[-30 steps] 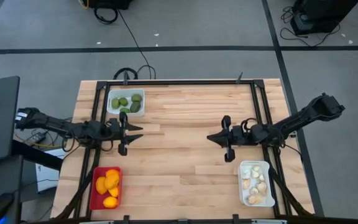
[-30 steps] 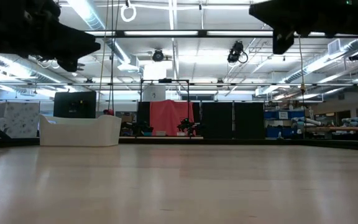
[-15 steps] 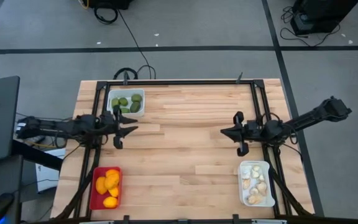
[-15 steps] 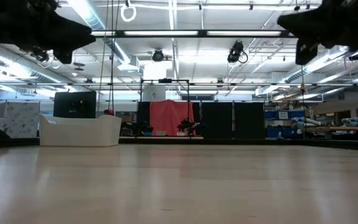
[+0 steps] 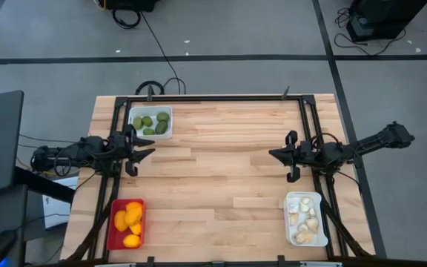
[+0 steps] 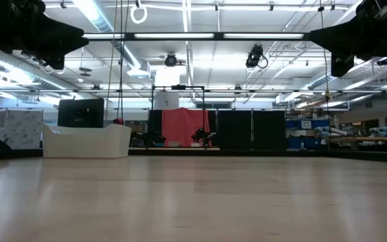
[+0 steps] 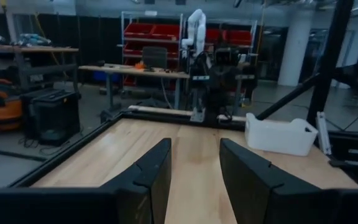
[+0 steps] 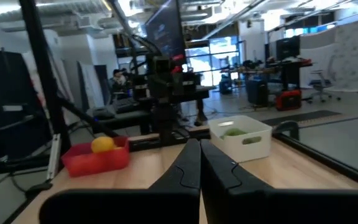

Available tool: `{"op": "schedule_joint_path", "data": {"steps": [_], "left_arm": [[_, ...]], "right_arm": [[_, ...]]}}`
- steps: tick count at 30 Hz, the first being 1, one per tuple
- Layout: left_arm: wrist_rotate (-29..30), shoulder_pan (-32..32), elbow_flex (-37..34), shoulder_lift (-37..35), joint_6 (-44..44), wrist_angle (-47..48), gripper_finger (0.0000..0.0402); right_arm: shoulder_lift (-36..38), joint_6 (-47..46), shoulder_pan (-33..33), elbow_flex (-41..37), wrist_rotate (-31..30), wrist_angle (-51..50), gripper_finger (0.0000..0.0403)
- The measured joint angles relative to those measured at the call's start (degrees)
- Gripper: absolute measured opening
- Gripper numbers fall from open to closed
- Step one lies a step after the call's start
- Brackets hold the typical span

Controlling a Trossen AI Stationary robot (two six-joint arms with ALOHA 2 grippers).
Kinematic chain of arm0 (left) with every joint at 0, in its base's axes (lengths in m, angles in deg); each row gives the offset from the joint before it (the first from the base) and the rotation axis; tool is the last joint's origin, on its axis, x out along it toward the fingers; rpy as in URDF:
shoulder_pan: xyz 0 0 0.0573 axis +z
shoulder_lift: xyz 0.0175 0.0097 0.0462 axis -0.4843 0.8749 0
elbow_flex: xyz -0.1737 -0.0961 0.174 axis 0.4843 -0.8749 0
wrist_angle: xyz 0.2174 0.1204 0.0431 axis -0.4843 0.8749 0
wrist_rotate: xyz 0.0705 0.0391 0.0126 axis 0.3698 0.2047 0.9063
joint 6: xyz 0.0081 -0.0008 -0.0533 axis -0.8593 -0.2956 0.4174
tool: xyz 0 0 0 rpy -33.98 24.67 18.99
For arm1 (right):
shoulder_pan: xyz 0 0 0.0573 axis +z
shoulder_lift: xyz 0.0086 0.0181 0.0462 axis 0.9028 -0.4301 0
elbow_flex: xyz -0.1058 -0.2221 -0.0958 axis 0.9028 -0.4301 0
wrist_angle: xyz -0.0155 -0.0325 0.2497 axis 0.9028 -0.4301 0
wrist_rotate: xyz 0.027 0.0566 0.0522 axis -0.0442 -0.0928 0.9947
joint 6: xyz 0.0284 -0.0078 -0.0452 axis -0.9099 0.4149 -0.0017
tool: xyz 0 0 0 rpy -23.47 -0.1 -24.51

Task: Sort produce into baskets
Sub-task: Return to Home Position

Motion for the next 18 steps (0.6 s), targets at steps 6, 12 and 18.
{"op": "schedule_joint_path", "data": {"steps": [6, 12, 18], "left_arm": [[0.6, 0.0, 0.2, 0.0, 0.3, 1.2, 0.014], [0.6, 0.0, 0.1, 0.1, 0.4, 1.4, 0.014], [-0.1, 0.0, -0.2, 0.1, 0.2, 2.6, 0.014]], "right_arm": [[8.7, -0.1, -1.0, 0.1, 0.0, -10.5, 0.0008], [16.9, -4.2, -3.3, 0.1, 1.5, -23.6, 0.0009], [22.8, -4.5, -5.5, 0.1, 4.8, -30.2, 0.0009]]}}
